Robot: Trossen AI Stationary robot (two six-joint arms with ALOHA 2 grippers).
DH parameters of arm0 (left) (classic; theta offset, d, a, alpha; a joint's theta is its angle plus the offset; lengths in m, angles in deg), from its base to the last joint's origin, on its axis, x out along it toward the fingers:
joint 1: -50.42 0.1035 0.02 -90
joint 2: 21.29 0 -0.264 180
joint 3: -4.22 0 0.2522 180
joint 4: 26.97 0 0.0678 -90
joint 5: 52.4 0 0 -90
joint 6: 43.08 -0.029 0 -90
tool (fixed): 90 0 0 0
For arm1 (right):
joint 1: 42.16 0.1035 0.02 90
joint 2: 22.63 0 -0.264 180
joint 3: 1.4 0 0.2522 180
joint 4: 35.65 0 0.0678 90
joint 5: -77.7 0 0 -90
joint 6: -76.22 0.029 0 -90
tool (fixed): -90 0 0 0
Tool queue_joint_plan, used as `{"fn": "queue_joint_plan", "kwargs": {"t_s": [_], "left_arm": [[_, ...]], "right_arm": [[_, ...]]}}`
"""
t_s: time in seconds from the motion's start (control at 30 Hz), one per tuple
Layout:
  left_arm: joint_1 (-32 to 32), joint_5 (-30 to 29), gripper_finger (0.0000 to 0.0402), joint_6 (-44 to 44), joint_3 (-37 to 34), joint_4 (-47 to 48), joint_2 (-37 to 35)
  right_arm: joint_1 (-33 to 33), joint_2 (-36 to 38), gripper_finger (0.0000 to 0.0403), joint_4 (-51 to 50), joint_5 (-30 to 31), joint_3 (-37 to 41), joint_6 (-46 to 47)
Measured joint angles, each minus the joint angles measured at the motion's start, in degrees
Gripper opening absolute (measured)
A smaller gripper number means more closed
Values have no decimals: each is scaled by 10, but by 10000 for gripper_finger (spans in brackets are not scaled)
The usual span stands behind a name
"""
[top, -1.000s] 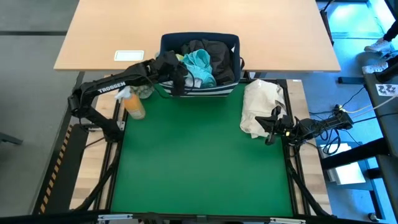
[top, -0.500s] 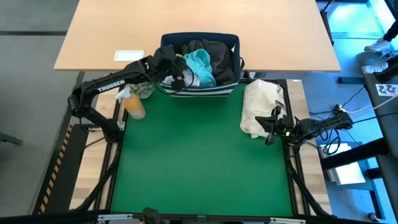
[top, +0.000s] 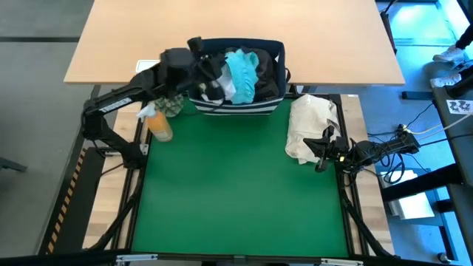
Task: Fold laundry
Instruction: Fold the blue shorts
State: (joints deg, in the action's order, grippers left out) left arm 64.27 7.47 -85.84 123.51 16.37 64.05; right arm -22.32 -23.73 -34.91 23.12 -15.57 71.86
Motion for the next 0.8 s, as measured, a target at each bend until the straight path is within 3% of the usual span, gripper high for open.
{"fn": "queue_joint_plan", "kwargs": {"t_s": [0.17, 0.3, 0.47, 0.63, 0.8], "left_arm": [[-117, -81, 1, -63, 73, 5, 0], [-217, -100, 1, -58, 110, 6, -1], [-328, -149, 0, -35, 112, 45, 0], [-408, -250, 0, 58, 109, 119, 6], [-435, -263, 0, 196, 76, 193, 5]], "right_arm": [[0, 0, 5, 0, 0, 0, 0], [0, 0, 5, 15, -2, 0, 0], [0, 0, 5, 80, -98, -15, 0], [0, -31, 5, 88, -124, -43, -10], [0, -125, 5, 131, -110, -68, -47]]}}
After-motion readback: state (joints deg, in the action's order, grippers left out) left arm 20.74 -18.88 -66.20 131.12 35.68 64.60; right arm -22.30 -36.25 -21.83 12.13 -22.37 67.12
